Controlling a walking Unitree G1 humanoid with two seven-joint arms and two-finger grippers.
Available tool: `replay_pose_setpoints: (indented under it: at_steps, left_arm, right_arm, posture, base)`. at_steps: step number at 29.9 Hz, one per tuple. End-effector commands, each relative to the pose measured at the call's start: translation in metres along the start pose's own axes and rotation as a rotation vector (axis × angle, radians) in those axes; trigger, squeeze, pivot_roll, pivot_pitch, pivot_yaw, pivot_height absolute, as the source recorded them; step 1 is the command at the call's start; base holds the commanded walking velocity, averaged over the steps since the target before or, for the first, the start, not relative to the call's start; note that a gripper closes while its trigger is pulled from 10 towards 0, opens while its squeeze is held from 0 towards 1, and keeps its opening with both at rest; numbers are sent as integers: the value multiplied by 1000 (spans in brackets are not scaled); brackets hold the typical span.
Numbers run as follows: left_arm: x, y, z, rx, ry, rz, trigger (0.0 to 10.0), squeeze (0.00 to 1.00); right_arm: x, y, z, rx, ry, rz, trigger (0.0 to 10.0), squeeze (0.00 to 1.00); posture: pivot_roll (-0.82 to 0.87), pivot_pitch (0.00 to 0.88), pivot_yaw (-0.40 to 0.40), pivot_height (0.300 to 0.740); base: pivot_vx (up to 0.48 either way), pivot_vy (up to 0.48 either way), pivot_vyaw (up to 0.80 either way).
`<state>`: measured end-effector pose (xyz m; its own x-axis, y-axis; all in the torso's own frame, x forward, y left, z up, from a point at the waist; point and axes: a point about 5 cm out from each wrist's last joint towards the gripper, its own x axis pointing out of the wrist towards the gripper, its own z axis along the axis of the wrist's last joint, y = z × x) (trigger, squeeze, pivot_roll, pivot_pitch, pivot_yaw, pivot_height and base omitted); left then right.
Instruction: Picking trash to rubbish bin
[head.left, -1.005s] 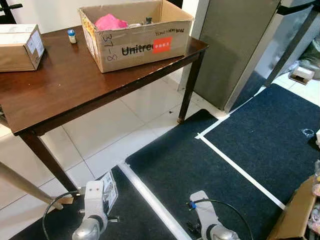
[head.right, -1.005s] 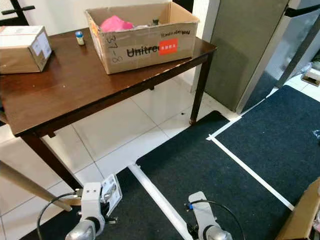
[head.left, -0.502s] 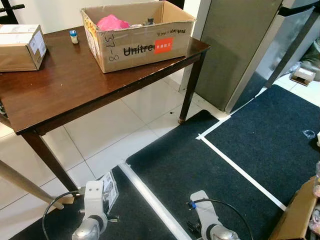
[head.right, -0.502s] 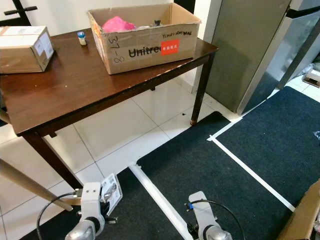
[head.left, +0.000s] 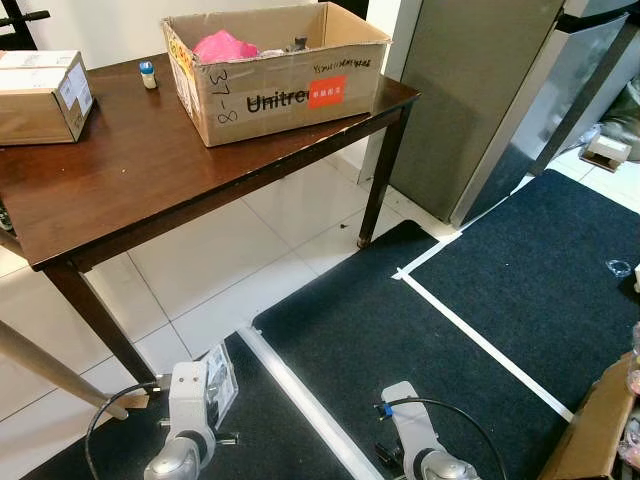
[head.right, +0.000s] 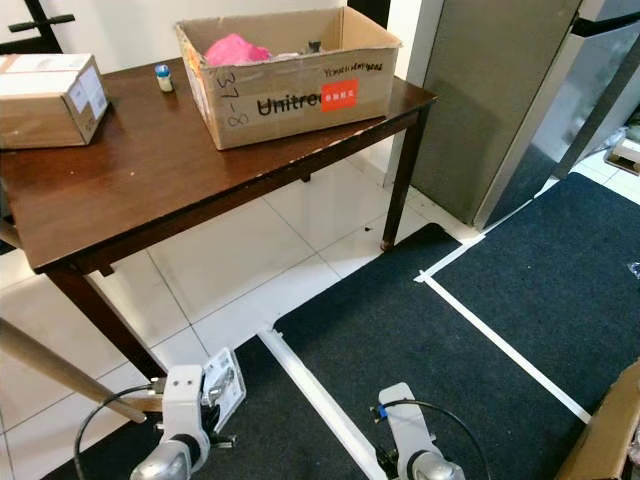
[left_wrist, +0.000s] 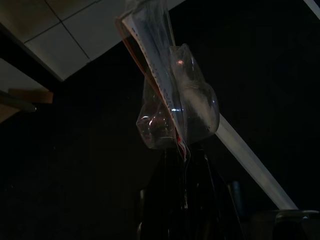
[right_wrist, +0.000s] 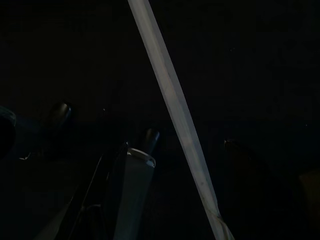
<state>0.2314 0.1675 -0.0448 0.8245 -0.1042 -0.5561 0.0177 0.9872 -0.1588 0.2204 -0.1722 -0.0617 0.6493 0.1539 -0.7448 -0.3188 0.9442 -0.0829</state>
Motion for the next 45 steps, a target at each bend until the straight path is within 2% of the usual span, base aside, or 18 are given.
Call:
replay_pose_setpoints:
  at_steps: [1,45]
  left_arm:
    - [-1,-1,-8,-18,35,-1,10000,0]
    - [0,-1,-5,-32,40,-14,10000,0]
  right_arm:
    - [-1,1,-8,17,27,3,10000,0]
    - [-2,0,-7,20,15,1,10000,0]
  posture:
    - [-23,104,-17,740]
    - [-34,89,-8,740]
  base:
    - [0,0,0]
    - [253,0,0]
